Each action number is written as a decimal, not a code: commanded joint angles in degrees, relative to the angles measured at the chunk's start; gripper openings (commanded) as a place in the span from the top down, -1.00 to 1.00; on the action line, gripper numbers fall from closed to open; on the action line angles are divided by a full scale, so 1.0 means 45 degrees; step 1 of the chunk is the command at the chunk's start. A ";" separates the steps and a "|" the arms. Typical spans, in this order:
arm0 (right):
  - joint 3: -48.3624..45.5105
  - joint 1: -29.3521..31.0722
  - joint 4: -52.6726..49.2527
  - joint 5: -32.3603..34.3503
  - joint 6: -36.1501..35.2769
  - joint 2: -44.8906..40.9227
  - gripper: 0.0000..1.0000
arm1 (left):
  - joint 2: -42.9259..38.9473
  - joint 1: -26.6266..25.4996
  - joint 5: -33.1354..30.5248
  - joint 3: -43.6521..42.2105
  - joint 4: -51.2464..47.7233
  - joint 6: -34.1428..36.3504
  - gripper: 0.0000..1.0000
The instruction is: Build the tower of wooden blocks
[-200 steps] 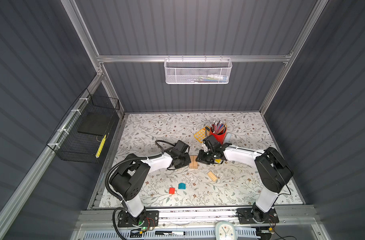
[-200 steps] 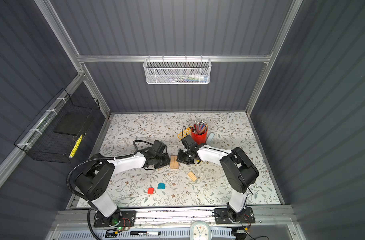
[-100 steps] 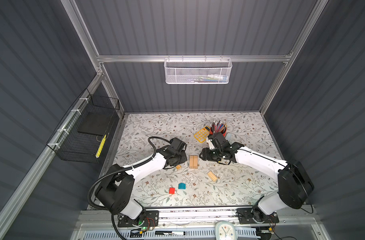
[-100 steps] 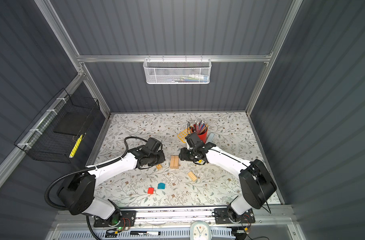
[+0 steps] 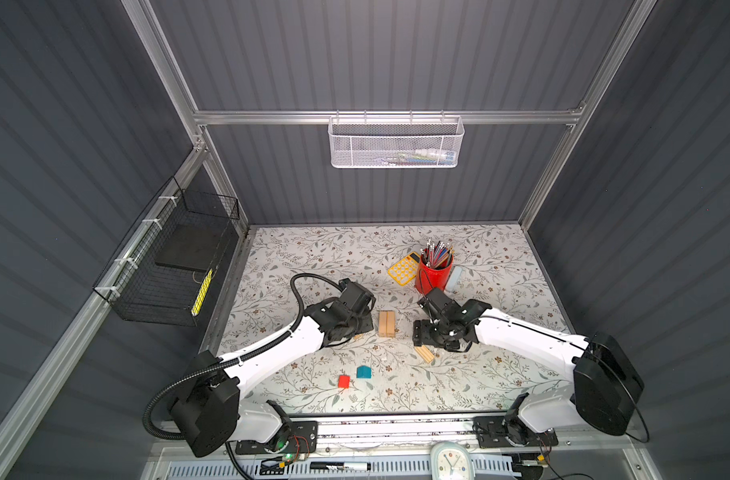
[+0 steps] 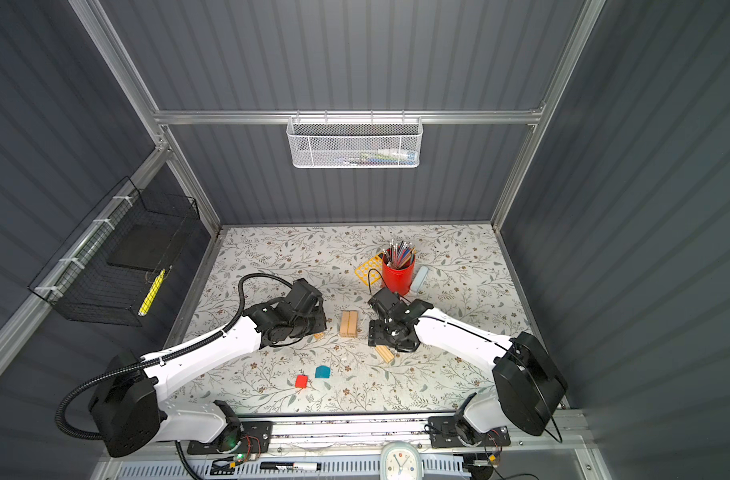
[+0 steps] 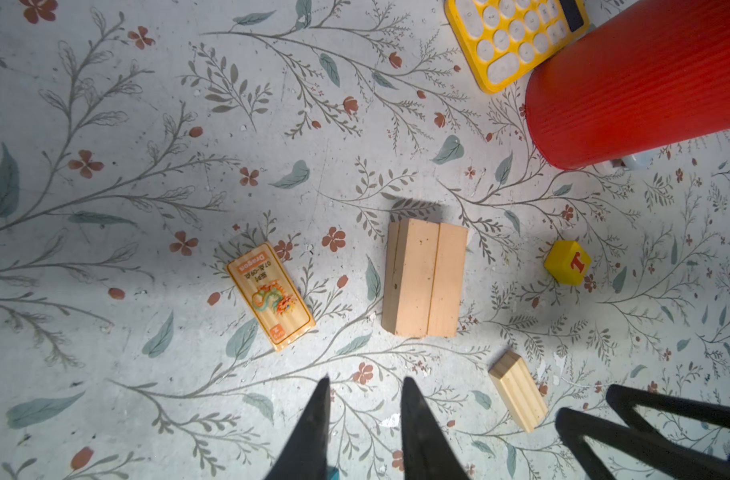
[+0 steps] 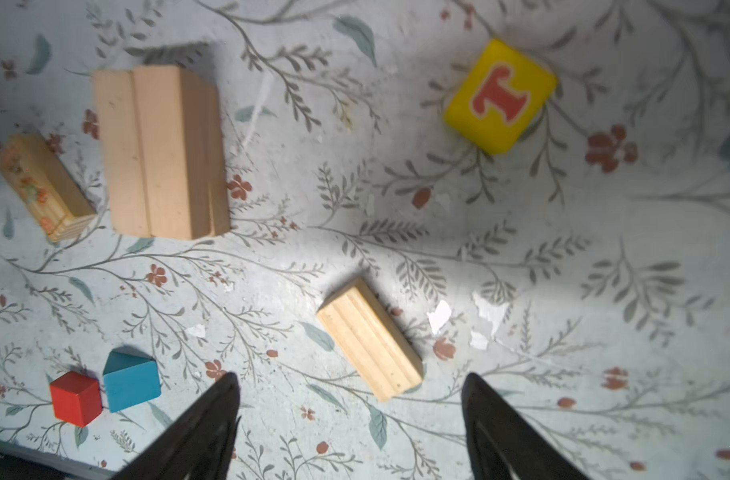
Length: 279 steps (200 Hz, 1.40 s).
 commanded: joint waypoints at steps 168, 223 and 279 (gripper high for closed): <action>-0.0177 0.1079 0.1503 0.1354 0.4700 0.2061 -0.69 | -0.1942 -0.0044 -0.1450 -0.1090 -0.1057 0.0201 0.12; 0.0589 0.1091 0.1040 0.1929 0.3977 0.2741 -0.58 | -0.1807 -0.0041 -0.1655 -0.1020 -0.1076 0.0209 0.10; 0.1280 0.1335 -0.0161 0.2396 0.3084 0.3061 -0.55 | -0.1698 -0.0031 -0.1760 -0.0937 -0.1109 0.0209 0.10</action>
